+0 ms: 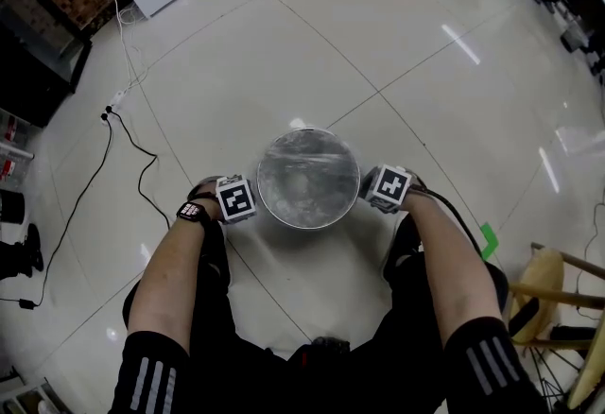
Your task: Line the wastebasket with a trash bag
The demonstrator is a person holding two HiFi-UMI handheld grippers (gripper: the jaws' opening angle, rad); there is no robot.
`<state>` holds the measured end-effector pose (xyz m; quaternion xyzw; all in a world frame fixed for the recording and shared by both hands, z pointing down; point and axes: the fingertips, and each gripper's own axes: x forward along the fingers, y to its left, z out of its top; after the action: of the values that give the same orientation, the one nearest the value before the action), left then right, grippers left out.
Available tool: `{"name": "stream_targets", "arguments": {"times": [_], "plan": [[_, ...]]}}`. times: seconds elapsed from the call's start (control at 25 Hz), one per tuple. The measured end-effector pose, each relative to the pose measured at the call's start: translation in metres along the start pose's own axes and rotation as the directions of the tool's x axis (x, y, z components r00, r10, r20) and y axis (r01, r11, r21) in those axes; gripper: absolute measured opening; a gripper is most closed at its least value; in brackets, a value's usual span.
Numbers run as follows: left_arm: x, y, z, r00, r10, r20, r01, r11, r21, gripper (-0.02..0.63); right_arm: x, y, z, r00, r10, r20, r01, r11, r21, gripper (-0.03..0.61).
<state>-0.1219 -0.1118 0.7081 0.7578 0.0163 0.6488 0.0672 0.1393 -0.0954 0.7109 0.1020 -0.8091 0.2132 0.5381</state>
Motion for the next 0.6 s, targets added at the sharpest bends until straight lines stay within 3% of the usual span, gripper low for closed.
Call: {"name": "stream_targets", "arguments": {"times": [0.24, 0.32, 0.48, 0.6], "plan": [[0.001, 0.011, -0.003, 1.0, 0.004, -0.003, -0.004, 0.999, -0.033, -0.003, 0.005, -0.001, 0.002, 1.0, 0.006, -0.016, -0.006, 1.0, 0.002, 0.025], [-0.005, 0.012, -0.006, 1.0, -0.004, -0.001, 0.004, 0.998, -0.058, 0.036, 0.001, -0.003, 0.001, 1.0, 0.001, -0.025, -0.001, 1.0, -0.001, 0.044], [-0.021, -0.006, -0.002, 0.991, -0.116, 0.064, 0.121, 0.99, -0.079, 0.097, -0.015, 0.009, -0.009, 0.995, 0.073, -0.063, -0.075, 0.997, -0.027, 0.107], [-0.047, -0.019, -0.005, 0.976, -0.198, 0.093, 0.206, 0.974, -0.09, 0.117, -0.039, 0.024, -0.017, 0.982, 0.153, -0.111, -0.158, 0.987, -0.038, 0.11]]}}
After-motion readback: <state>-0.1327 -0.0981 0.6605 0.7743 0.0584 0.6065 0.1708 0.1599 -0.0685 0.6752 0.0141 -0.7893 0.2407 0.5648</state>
